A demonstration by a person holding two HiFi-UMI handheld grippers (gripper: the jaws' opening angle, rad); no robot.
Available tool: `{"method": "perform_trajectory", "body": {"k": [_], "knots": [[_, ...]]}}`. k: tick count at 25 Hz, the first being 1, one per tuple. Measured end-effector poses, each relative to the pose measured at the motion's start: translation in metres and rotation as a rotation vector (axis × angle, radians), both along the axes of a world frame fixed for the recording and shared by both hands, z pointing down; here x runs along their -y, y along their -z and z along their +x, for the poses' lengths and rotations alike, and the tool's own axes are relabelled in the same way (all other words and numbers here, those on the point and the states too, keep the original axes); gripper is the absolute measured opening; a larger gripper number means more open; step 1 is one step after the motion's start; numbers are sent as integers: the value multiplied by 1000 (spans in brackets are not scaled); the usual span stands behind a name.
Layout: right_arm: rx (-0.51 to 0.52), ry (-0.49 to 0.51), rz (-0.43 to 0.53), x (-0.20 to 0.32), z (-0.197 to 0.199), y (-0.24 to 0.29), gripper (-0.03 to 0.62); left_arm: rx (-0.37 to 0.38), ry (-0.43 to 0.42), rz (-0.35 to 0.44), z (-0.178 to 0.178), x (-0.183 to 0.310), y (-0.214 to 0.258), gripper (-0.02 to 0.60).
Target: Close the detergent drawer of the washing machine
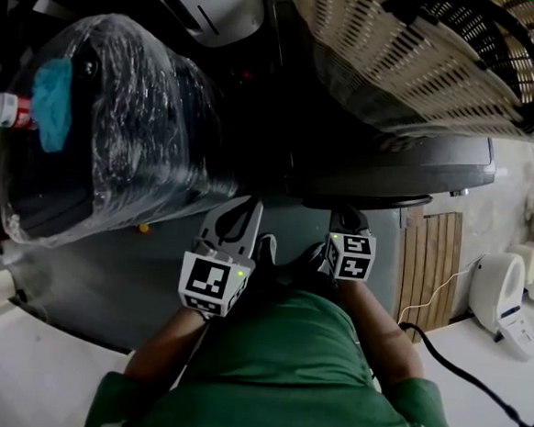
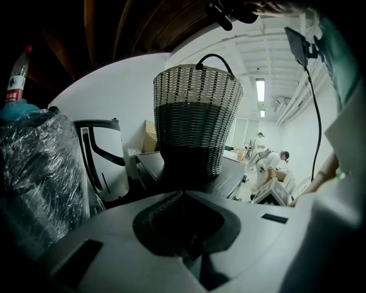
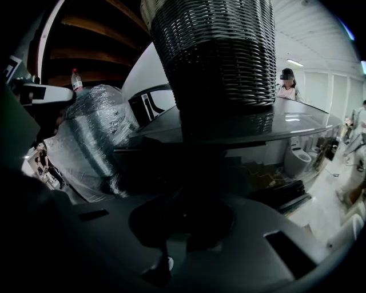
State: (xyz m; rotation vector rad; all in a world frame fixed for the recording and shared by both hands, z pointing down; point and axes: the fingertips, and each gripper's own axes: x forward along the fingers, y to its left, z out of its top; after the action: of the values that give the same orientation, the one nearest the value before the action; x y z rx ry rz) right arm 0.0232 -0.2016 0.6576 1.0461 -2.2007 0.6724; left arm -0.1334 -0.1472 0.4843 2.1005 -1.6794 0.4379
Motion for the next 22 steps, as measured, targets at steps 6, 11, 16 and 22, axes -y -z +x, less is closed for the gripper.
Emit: {"method": "perform_trajectory", "body": {"k": [6, 11, 16, 22], "knots": [[17, -2, -19, 5, -2, -2, 15, 3, 6, 10, 0, -1, 3, 28], [17, -1, -27, 4, -1, -2, 15, 3, 5, 12, 2, -9, 7, 28], [14, 9, -21, 4, -1, 1, 15, -5, 8, 24, 4, -20, 10, 28], [94, 102, 82, -19, -23, 66, 15, 6, 21, 71, -2, -35, 23, 28]]}}
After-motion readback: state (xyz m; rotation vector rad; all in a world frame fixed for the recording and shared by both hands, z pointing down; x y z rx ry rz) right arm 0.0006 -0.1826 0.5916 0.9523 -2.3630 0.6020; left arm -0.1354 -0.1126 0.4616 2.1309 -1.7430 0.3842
